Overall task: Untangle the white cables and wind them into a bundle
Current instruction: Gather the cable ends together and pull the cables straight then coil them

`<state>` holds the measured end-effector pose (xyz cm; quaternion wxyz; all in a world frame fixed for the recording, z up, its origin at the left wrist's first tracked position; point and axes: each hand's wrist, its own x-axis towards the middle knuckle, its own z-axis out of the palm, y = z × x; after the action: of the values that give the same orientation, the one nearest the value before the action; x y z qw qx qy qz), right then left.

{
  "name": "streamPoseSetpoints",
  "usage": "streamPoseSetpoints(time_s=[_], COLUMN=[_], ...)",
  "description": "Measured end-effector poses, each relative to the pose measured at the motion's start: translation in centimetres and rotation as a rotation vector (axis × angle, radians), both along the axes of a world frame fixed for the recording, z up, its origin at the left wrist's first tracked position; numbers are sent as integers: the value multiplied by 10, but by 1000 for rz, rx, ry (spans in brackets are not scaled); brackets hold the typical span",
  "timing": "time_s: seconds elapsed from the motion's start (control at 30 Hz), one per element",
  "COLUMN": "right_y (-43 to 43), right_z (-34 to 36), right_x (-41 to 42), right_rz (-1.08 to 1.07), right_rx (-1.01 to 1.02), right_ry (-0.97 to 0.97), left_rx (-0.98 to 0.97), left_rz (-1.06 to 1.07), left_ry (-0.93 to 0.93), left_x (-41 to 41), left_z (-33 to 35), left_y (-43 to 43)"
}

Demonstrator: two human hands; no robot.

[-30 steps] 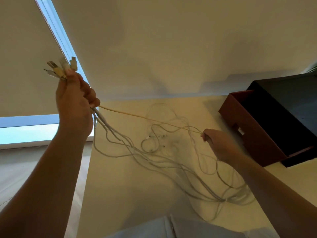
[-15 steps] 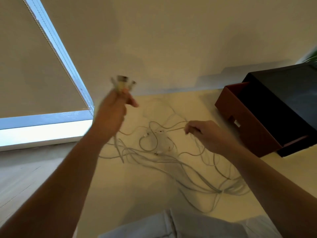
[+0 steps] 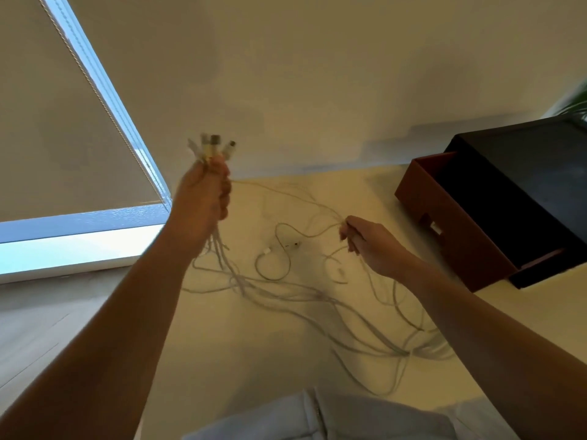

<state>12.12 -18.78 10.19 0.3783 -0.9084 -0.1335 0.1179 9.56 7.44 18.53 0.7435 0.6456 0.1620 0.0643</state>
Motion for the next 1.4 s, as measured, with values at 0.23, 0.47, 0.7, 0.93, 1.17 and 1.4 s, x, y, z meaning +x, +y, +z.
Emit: streamPoseSetpoints(time_s=[0.23, 0.47, 0.7, 0.93, 1.17, 1.4], right_y=[-52, -72, -79, -74, -78, -106], right_z=[-39, -17, -10, -19, -22, -27], right_x=[13, 27, 18, 17, 16, -2], right_rz=[-314, -590, -581, -501, -484, -413], right_rx=[39, 287, 158, 118, 78, -259], right_ry=[51, -133, -178, -77, -46, 41], left_rx=[-204, -168, -130, -97, -96, -60], left_rz=[288, 252, 164, 91, 110, 189], left_ry=[-121, -120, -108, -117, -127, -137], left_x=[-6, -7, 0, -1, 0, -1], left_z=[15, 5, 1, -6, -6, -2], left_y=[54, 42, 20, 11, 15, 34])
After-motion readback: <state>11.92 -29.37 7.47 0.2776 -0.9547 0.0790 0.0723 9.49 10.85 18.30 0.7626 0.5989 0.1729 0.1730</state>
